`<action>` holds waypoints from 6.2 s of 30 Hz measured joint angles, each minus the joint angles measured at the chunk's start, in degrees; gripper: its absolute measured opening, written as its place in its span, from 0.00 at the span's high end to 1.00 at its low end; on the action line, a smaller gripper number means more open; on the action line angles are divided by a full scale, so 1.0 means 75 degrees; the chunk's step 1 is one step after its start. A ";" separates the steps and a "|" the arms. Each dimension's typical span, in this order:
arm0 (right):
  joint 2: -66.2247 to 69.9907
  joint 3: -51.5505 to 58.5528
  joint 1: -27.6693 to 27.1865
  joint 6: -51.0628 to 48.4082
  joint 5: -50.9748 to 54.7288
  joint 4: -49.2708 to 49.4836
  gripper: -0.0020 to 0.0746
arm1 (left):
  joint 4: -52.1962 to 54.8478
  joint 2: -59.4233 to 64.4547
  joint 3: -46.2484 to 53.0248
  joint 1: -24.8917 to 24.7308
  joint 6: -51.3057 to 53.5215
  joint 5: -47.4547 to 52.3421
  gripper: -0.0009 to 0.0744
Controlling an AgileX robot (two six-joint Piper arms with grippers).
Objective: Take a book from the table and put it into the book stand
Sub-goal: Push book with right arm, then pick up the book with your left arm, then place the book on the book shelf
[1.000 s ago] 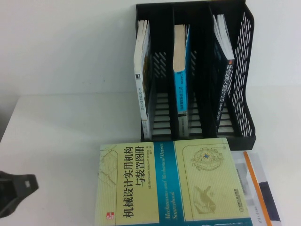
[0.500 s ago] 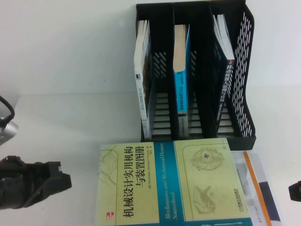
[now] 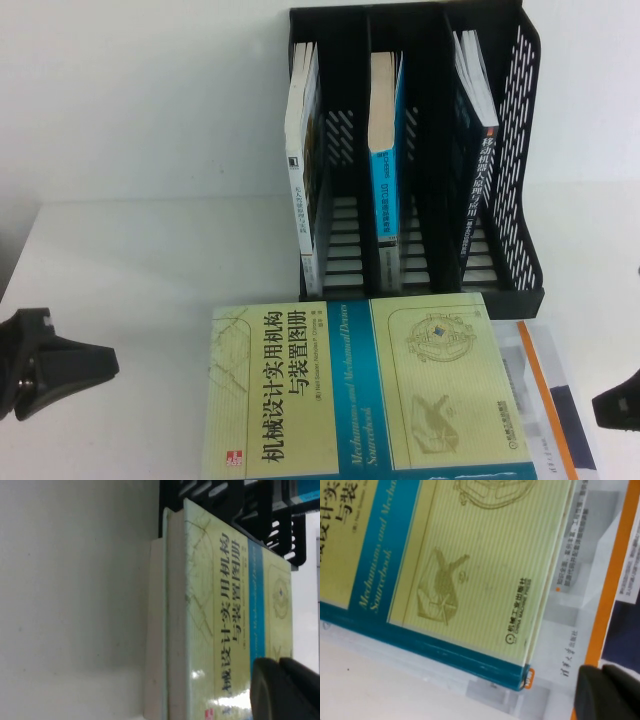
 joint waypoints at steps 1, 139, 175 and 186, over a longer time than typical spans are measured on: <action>0.0109 0.0000 0.0000 -0.0005 -0.0017 0.0000 0.98 | -0.0030 0.0056 0.0000 0.0000 0.0037 -0.0168 0.99; 0.0345 -0.0923 0.0000 -0.2470 -0.0788 0.2180 0.98 | 0.8582 0.3144 -1.0144 -0.7152 -0.8114 0.1361 0.73; 0.0345 -0.0923 0.0000 -0.2470 -0.0737 0.2180 0.98 | 0.9314 0.6081 -1.3864 -0.7139 -0.7562 0.0980 0.73; 0.0345 -0.0923 0.0000 -0.2470 -0.0707 0.2180 0.98 | 0.9465 0.6203 -1.4031 -0.7139 -0.7576 0.0676 0.74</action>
